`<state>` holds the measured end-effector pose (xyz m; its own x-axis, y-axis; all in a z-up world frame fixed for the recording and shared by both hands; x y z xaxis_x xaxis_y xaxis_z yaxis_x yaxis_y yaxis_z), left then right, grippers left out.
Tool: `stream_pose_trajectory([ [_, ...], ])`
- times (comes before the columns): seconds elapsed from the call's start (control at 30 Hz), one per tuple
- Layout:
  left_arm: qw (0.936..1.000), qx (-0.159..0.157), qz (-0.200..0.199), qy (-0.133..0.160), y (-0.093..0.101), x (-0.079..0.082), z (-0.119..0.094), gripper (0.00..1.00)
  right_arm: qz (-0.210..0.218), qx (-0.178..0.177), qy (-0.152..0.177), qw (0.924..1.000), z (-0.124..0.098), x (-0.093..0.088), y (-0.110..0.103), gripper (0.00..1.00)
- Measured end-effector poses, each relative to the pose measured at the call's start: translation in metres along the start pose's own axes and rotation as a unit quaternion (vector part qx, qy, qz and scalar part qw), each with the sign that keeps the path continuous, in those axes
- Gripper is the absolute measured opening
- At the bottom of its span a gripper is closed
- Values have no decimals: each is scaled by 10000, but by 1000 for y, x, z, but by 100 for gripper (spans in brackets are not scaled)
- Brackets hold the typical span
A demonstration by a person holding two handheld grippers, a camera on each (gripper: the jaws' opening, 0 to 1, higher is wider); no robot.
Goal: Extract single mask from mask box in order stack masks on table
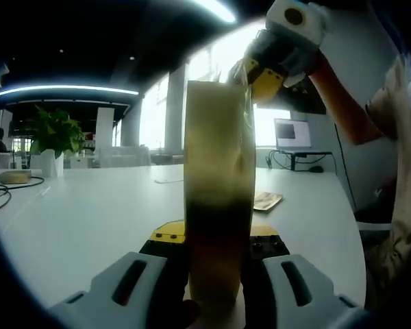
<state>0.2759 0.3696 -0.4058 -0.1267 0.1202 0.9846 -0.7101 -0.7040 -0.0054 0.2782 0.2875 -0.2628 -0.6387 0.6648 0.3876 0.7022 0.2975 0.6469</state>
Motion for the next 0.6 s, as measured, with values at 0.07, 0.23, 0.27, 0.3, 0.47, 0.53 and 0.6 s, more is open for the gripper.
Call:
stream_pose_trajectory([
  [0.07,10000,0,-3,0,0,0,0,19,41,57,14,10000,0,0,2,1],
  [0.23,10000,0,-5,1,1,0,0,19,125,247,42,9996,-1,0,1,3],
  [0.27,10000,-1,-4,2,1,0,0,19,132,260,40,9996,0,0,1,4],
  [0.3,10000,0,-2,2,1,0,0,19,122,281,28,9995,0,0,1,4],
  [0.47,10000,1,2,1,1,0,0,19,121,379,-41,9992,0,0,3,4],
  [0.53,10000,2,1,1,1,0,0,19,137,392,-66,9991,0,-1,4,4],
  [0.6,10000,1,3,1,1,0,0,19,147,395,-59,9991,1,-1,4,4],
])
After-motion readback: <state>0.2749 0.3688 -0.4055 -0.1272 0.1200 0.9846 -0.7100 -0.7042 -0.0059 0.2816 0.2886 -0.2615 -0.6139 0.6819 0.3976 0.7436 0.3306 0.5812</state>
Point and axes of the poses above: the point that each gripper's makers call its tool centre point, and the gripper's own axes: z roughly forward along the fingers, y roughly to its right, x roughly out of its top, the point moved 5 cm from there along -z, roughly backward along the fingers, and after that the axes turned 10 degrees about y, right-handed, at the moved point
